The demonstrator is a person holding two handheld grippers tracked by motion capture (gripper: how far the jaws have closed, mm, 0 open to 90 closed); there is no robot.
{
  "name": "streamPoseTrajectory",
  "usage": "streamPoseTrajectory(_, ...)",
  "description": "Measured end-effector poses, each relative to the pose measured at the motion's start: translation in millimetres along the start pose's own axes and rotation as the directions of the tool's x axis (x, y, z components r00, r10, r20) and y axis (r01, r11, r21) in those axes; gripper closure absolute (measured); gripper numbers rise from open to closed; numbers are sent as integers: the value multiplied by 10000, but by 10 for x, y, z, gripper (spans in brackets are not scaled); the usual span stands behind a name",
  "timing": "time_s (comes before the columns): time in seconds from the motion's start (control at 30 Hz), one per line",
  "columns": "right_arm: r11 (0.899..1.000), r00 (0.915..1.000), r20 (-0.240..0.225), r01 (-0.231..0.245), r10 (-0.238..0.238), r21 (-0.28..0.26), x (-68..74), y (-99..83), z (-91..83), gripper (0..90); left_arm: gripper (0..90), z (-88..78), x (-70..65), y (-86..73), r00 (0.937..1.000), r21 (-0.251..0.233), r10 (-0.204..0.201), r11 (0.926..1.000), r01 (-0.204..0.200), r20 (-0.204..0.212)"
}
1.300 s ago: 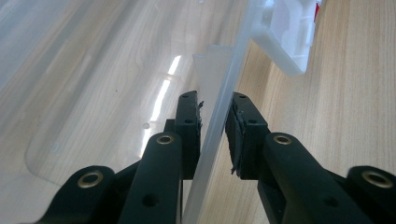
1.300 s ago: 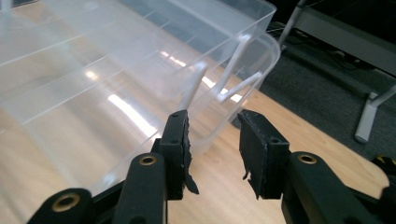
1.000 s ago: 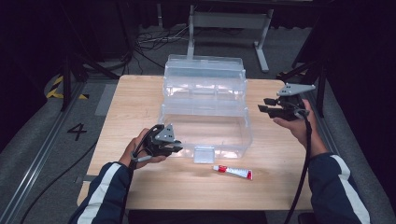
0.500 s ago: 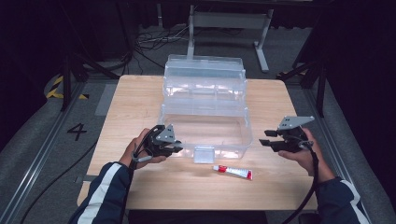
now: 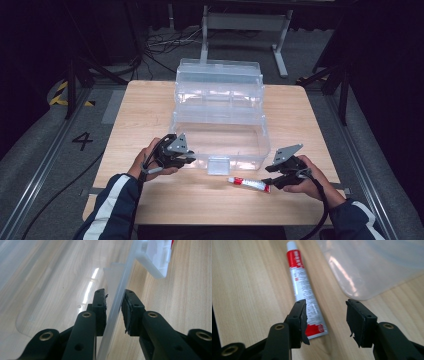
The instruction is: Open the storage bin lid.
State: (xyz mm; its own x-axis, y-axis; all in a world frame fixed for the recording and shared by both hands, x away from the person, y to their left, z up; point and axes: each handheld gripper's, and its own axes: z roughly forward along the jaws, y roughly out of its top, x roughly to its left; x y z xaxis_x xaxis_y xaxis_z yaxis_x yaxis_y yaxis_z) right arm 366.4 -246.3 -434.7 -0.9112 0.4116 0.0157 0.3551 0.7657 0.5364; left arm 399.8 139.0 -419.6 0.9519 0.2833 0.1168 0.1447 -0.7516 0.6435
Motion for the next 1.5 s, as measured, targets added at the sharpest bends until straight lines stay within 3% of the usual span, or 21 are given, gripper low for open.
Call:
streamPoseTrajectory(0.1,9999,9997,-250,73,-71,110,72,45,63,500,742,0,2,-1,10000,-6,12,10000,-12,14)
streamPoseTrajectory(0.27,9972,9971,-520,579,-555,469,158,159,220,492,741,0,1,-1,10000,-10,13,10000,-13,5)
streamPoseTrajectory(0.6,9863,9926,-516,1156,-1102,1174,242,333,474,535,738,1,-4,-5,10000,-42,-14,10000,14,-26)
streamPoseTrajectory(0.97,9761,9876,-790,1468,-1356,1604,302,462,558,585,729,3,-6,-6,9999,-49,-90,9999,90,-59)
streamPoseTrajectory(1.1,9610,9844,-955,1659,-1480,2210,325,565,589,619,727,3,-7,-6,9999,-39,-85,10000,85,-82)
streamPoseTrajectory(1.23,9506,9807,-1060,1861,-1642,2486,320,625,615,647,723,2,-10,-7,9999,-23,-100,9999,100,-96)
streamPoseTrajectory(1.37,9513,9820,-1114,1764,-1525,2529,283,634,613,699,715,6,-20,-8,9997,-52,-158,9999,157,-177)
streamPoseTrajectory(1.5,9476,9792,-1090,1941,-1714,2536,282,606,592,705,705,7,-27,-4,9994,7,-180,9998,181,-278)
